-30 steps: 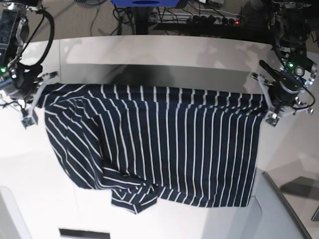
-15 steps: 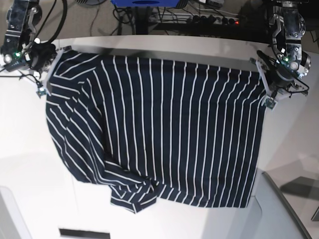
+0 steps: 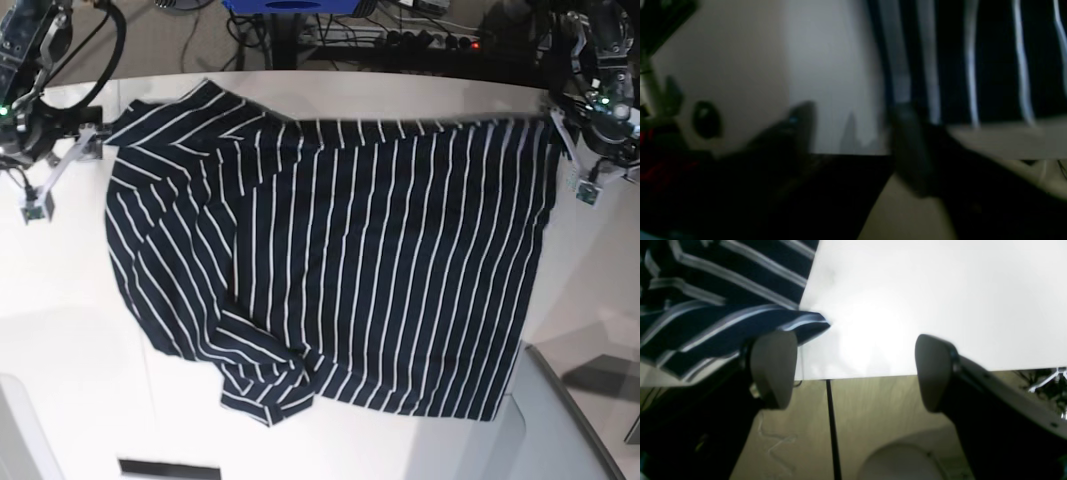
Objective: Layout the t-shirt on the table in an organized manner, then fold the t-shirt properly
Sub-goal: 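Lay the shirt flat on the table with both grippers, then drag the shirt edge with the left gripper to straighten it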
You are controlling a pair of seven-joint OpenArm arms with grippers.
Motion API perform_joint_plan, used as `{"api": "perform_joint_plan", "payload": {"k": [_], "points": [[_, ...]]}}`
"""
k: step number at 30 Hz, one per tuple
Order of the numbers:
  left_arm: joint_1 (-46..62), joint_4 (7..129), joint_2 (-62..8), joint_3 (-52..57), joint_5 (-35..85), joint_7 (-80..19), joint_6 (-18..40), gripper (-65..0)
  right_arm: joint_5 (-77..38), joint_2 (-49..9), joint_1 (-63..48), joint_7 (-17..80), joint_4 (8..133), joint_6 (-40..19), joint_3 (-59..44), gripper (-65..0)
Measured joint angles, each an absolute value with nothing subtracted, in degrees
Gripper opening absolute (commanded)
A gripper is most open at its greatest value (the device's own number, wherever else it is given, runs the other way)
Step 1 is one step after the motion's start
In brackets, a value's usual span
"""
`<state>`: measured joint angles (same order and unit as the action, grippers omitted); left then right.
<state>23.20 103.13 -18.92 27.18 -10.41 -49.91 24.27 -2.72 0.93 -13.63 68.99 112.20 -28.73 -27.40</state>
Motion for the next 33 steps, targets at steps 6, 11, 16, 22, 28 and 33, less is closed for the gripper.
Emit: {"api": "perform_joint_plan", "payload": {"k": [6,11,16,22,28,33], "points": [[23.03,106.37,-17.47,33.23,-10.55,-50.33,24.21,-22.7,-3.01,0.89,-6.35,62.92,109.82,-28.99,-27.11,-28.5],[13.61,100.42,-15.68,29.58,-10.22,-48.75,24.32,-58.4,-3.01,0.62,1.61,55.77,93.25,-28.88,-23.55,-65.0],[1.96,83.61,-13.76,24.88,-11.22,-46.0,24.05,-65.0,-2.87,-0.43,8.49,49.17,73.71,-29.15,-21.06,-64.7],[-4.14,68.14,-11.92,20.34,-10.55,-31.99,20.62,-65.0,-2.72,-3.22,13.1,42.06,61.32,-28.29,-19.33,-64.8],[-7.55,55.48,-12.69,17.15,-11.11,-21.87,14.94,-65.0,-2.63,-7.62,14.15,38.65,54.06,-26.33,-19.62,-64.8],[-8.36,53.01,-12.73,17.15,-10.5,-18.55,14.94,-65.0,-4.23,-8.73,14.39,35.94,51.29,-23.33,-20.4,-64.8]]}}
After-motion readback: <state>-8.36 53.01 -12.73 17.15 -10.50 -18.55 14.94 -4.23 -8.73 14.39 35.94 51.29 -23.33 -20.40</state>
